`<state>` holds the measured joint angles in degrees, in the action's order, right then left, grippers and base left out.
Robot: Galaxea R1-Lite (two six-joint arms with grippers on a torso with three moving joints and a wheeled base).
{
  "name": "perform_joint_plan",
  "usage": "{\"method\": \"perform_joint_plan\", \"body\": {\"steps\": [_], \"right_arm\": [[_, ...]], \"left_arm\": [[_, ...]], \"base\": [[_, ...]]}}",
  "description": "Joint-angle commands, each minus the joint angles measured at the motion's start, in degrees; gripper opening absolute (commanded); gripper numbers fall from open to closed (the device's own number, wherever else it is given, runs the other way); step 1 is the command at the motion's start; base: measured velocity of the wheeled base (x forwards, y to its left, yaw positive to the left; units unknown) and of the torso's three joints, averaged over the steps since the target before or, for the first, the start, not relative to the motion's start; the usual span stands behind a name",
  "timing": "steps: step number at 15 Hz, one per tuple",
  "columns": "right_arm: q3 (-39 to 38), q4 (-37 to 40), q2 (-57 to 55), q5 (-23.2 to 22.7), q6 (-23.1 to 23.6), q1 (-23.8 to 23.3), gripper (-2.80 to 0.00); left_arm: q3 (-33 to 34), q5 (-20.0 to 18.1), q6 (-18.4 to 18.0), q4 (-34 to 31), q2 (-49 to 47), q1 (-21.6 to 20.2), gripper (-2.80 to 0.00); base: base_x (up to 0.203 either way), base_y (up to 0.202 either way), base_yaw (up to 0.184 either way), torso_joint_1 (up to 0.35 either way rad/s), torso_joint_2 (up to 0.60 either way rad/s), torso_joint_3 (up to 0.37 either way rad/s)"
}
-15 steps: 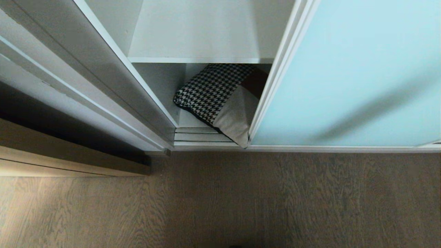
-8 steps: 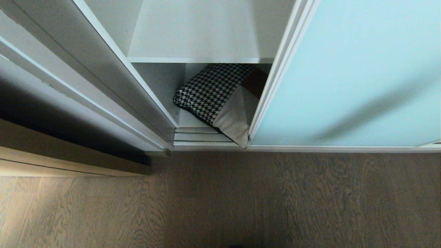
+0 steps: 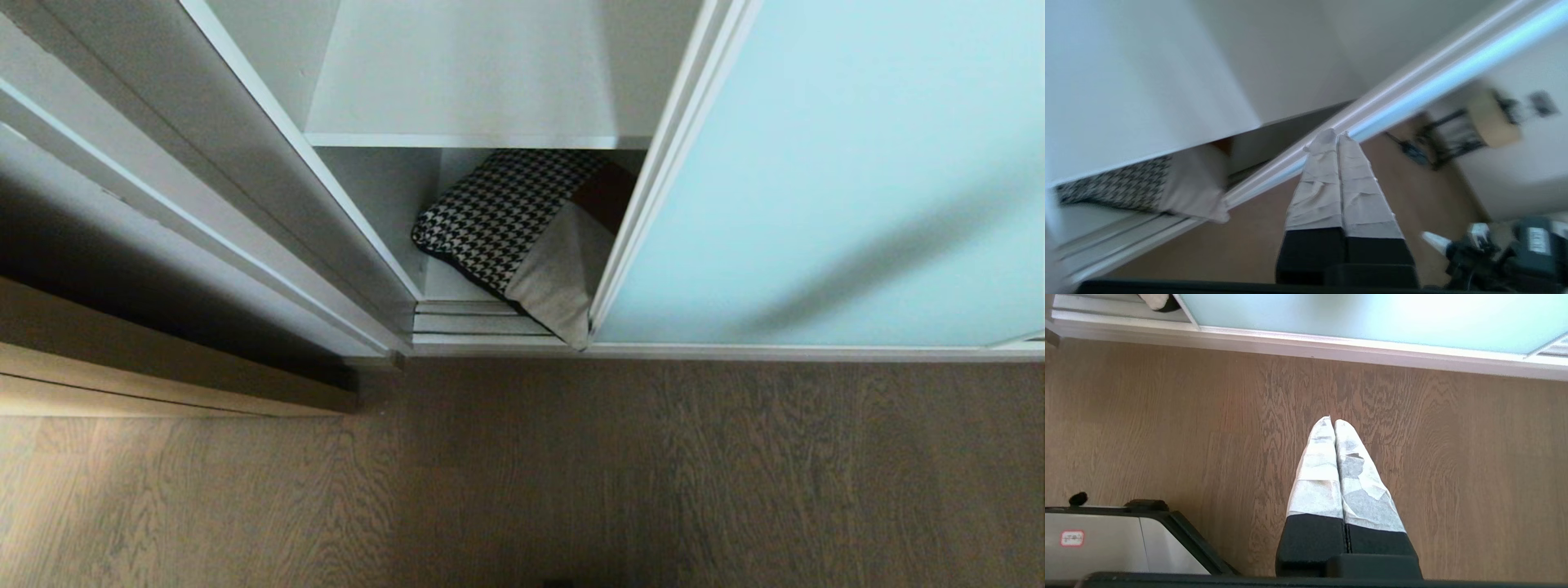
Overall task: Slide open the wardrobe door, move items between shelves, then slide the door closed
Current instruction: Close the door
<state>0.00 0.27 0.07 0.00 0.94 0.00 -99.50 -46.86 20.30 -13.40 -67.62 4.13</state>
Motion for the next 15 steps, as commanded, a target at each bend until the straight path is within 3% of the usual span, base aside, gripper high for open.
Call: {"method": "perform_joint_plan", "body": {"steps": [1,5,10,15], "right_arm": [[-0.09,0.0,0.01,0.0,0.03,0.0,-2.8],[-0.09,0.0,0.01,0.0,0.03,0.0,-2.8],[-0.09,0.0,0.01,0.0,0.03,0.0,-2.8],[-0.09,0.0,0.01,0.0,0.03,0.0,-2.8]], "left_arm": [[-1.28,-0.57,0.22,0.21,-4.42,6.67,-2.8],[-0.66,0.06,0.28,0.01,-5.55,17.75,-2.8],[1.19,-0.08,0.1,-1.59,1.16,18.22,-2.8],[-6.31,0.56,0.04,-6.29,-8.16,23.58,-2.8]], "base": [[0.0,0.0,0.0,0.0,0.0,0.0],[0.0,0.0,0.0,0.0,0.0,0.0],[0.0,0.0,0.0,0.007,0.01,-0.004],[0.0,0.0,0.0,0.0,0.0,0.0]]}}
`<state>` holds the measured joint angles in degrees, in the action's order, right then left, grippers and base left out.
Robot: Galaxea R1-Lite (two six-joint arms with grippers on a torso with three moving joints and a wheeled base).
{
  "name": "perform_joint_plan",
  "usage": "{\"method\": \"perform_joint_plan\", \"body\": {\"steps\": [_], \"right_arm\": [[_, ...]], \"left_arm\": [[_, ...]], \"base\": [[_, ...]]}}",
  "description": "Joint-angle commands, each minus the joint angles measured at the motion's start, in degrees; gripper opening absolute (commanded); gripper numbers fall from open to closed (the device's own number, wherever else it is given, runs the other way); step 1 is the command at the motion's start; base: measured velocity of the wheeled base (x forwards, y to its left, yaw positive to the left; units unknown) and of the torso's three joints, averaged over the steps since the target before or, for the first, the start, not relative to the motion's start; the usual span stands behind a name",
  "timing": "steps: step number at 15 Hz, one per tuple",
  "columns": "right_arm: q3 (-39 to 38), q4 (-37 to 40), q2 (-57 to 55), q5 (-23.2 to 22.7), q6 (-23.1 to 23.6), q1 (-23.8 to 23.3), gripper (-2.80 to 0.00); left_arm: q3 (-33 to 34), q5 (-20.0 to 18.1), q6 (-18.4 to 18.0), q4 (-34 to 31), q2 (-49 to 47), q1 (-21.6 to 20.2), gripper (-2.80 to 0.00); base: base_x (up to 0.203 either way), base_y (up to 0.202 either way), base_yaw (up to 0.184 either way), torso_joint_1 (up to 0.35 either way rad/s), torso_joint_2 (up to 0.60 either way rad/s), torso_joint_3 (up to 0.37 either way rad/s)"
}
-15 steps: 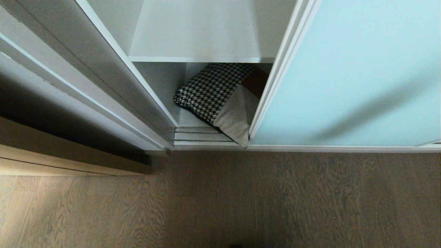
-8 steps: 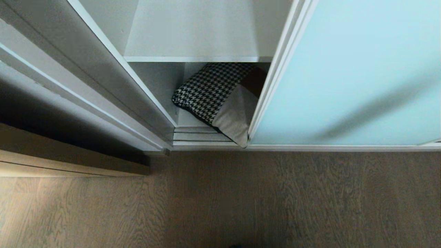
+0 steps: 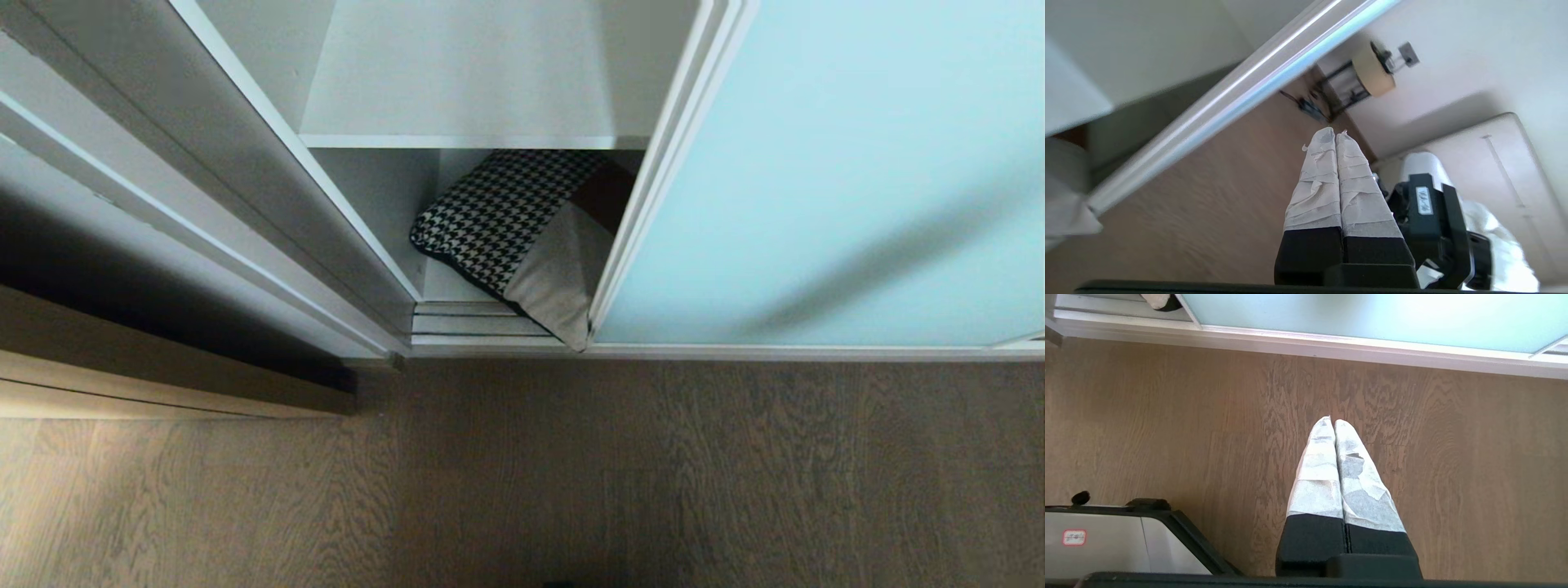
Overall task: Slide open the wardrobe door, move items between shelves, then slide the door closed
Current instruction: Close the door
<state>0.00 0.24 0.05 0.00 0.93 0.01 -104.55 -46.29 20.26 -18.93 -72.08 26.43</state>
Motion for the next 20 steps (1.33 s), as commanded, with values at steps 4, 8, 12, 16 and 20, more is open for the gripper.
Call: {"method": "perform_joint_plan", "body": {"steps": [4,8,12,16,20], "right_arm": [[-0.09,0.02,0.04,0.0,0.03,-0.01,-2.8],[-0.09,0.02,0.04,0.0,0.03,-0.01,-2.8],[-0.09,0.02,0.04,0.0,0.03,-0.01,-2.8],[-0.09,0.02,0.04,0.0,0.03,-0.01,-2.8],[-0.09,0.02,0.04,0.0,0.03,-0.01,-2.8]], "left_arm": [[-1.38,6.65,-0.82,0.87,-12.57,1.6,-2.8],[-1.9,14.66,-1.23,10.96,-20.29,4.14,-2.8],[-3.46,17.96,-1.31,13.95,-24.19,9.68,-2.8],[-5.71,18.09,-1.19,13.78,-24.71,14.94,-2.8],[-3.85,20.83,-1.28,13.92,-25.47,21.81,-2.8]], "base": [[0.0,0.0,0.0,0.0,0.0,0.0],[0.0,0.0,0.0,0.0,0.0,0.0],[0.0,0.0,0.0,0.0,0.0,0.0],[0.0,0.0,0.0,0.0,0.0,0.0],[0.0,0.0,0.0,0.0,0.0,0.0]]}}
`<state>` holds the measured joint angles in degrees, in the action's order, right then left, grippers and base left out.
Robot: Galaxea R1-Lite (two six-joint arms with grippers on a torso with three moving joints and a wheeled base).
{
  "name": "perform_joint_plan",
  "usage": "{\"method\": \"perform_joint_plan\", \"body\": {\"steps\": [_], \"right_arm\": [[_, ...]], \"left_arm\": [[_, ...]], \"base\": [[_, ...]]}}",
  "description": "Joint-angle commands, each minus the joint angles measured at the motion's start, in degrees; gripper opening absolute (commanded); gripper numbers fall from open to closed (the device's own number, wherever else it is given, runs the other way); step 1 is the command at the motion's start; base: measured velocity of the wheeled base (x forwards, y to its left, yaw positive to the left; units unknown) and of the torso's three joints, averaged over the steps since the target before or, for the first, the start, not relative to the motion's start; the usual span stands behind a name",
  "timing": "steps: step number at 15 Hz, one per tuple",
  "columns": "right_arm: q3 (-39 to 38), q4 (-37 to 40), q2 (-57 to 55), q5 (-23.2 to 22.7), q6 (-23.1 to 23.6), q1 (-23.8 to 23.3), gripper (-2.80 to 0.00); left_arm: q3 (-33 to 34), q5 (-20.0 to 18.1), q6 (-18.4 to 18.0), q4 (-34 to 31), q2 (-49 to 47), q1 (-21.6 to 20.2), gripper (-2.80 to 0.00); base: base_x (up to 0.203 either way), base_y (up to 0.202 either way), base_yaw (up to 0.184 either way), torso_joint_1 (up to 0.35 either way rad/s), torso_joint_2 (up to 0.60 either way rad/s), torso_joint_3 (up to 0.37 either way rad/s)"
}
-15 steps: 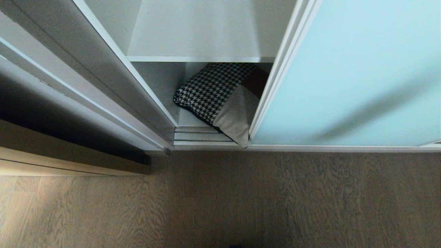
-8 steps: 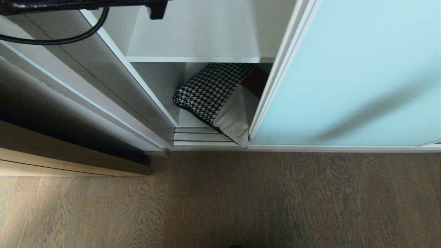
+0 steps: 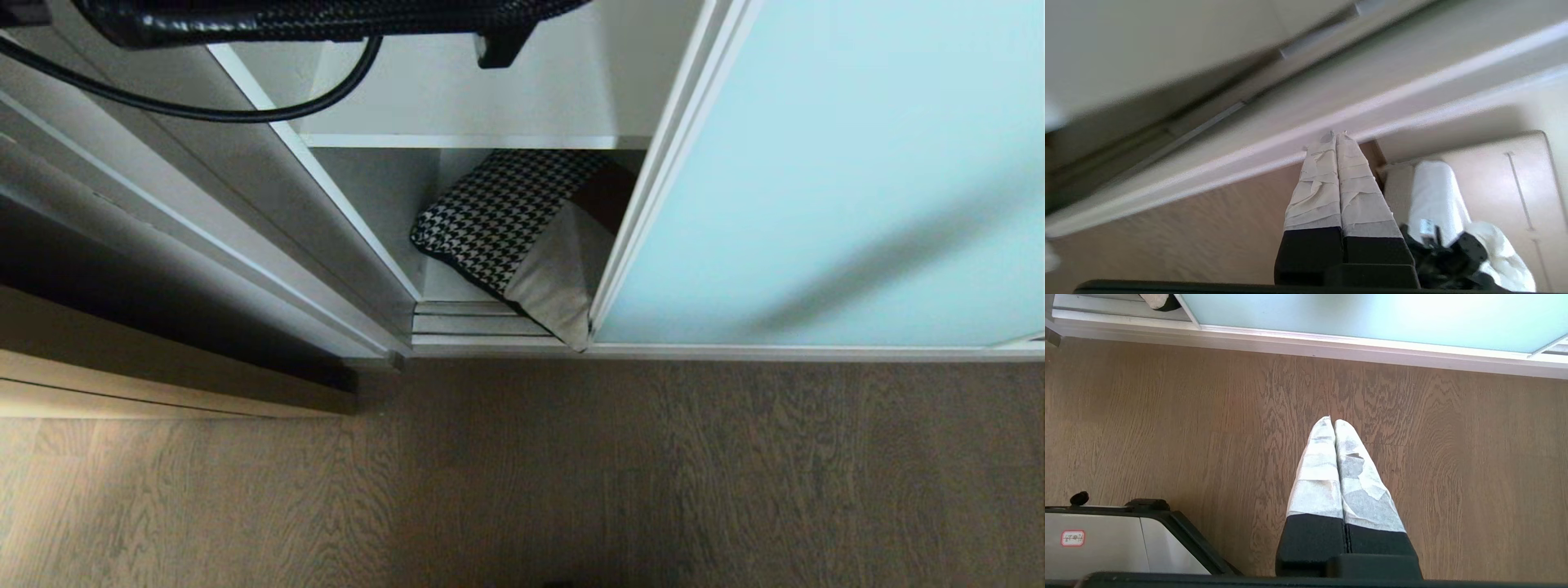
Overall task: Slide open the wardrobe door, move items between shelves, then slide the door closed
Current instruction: Close the door
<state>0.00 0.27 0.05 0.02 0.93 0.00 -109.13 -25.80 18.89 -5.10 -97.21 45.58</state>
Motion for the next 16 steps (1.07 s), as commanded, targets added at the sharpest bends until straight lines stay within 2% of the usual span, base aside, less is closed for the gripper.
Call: {"method": "perform_joint_plan", "body": {"steps": [1,3,6,8,12,14,16], "right_arm": [[-0.09,0.0,0.04,-0.02,0.04,0.0,-2.8],[-0.09,0.0,0.04,-0.02,0.04,0.0,-2.8],[-0.09,0.0,0.04,-0.02,0.04,0.0,-2.8],[-0.09,0.0,0.04,-0.02,0.04,0.0,-2.8],[-0.09,0.0,0.04,-0.02,0.04,0.0,-2.8],[-0.09,0.0,0.06,-0.02,0.04,0.0,-2.8],[-0.09,0.0,0.06,-0.02,0.04,0.0,-2.8]], "left_arm": [[1.3,0.71,0.03,0.14,-0.43,4.43,-2.8],[1.78,1.86,-0.12,0.23,-1.79,7.84,-2.8],[0.63,7.77,-2.22,1.93,-6.79,10.46,-2.8],[0.01,11.67,-2.67,5.58,-9.28,11.0,-2.8],[-1.09,20.61,-3.7,8.95,-10.75,11.07,-2.8],[-1.09,26.91,-8.17,13.34,-11.8,11.38,-2.8],[-1.09,30.58,-9.83,16.95,-12.35,11.55,-2.8]], "base": [[0.0,0.0,0.0,0.0,0.0,0.0],[0.0,0.0,0.0,0.0,0.0,0.0],[0.0,0.0,0.0,0.0,0.0,0.0],[0.0,0.0,0.0,0.0,0.0,0.0],[0.0,0.0,0.0,0.0,0.0,0.0],[0.0,0.0,0.0,0.0,0.0,0.0],[0.0,0.0,0.0,0.0,0.0,0.0]]}}
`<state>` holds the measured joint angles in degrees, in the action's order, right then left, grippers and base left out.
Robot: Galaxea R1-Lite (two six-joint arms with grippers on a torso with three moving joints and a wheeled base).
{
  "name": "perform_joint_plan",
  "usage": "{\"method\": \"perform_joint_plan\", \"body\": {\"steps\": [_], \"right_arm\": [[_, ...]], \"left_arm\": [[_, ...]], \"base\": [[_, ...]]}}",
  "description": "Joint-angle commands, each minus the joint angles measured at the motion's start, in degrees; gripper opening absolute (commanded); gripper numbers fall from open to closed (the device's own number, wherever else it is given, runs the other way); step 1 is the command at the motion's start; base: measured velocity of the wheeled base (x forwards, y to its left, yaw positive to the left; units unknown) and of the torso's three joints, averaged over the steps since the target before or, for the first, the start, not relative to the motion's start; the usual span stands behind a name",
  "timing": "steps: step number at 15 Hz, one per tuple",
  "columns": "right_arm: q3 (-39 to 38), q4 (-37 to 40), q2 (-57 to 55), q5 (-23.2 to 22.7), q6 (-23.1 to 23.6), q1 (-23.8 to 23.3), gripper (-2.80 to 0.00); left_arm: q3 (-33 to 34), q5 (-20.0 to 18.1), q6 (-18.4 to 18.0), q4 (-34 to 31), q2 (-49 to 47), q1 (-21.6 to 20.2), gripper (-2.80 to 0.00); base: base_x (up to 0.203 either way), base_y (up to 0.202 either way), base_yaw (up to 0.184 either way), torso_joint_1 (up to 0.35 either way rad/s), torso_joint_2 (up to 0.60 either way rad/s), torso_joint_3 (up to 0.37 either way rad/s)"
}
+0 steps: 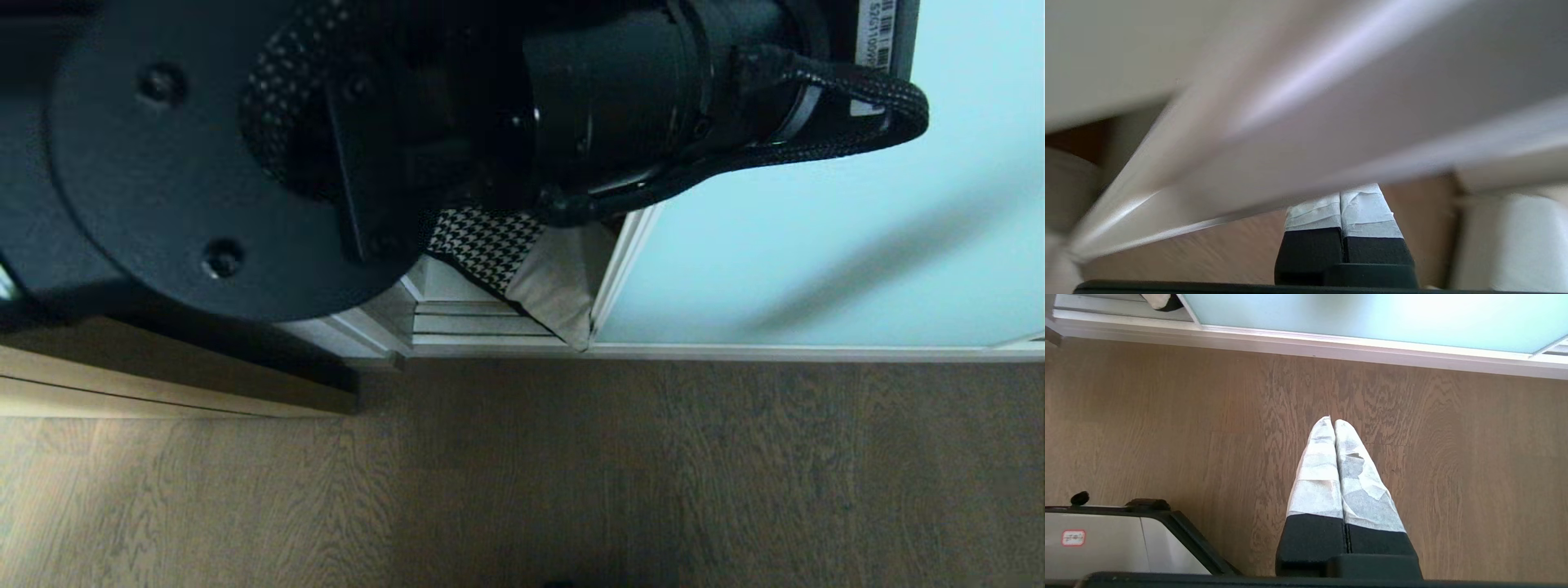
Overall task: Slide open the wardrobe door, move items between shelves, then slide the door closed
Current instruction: Close the door
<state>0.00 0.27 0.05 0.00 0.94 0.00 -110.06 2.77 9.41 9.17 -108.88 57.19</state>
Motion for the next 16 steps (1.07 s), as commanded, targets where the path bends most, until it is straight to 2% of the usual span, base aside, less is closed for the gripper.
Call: {"method": "perform_joint_plan", "body": {"steps": [1,8,14,16], "right_arm": [[-0.09,0.0,0.04,0.0,0.03,0.0,-2.8],[-0.09,0.0,0.04,0.0,0.03,0.0,-2.8],[-0.09,0.0,0.04,0.0,0.03,0.0,-2.8],[-0.09,0.0,0.04,0.0,0.03,0.0,-2.8]], "left_arm": [[0.02,2.28,-0.56,2.99,-0.49,-0.06,-2.8],[2.35,9.41,-2.6,3.3,3.8,-0.17,-2.8],[10.67,11.36,-4.66,3.29,13.91,-1.01,-2.8],[14.09,11.67,-5.33,3.28,17.17,-2.71,-2.8]], "base": [[0.0,0.0,0.0,0.0,0.0,0.0],[0.0,0.0,0.0,0.0,0.0,0.0],[0.0,0.0,0.0,0.0,0.0,0.0],[0.0,0.0,0.0,0.0,0.0,0.0]]}}
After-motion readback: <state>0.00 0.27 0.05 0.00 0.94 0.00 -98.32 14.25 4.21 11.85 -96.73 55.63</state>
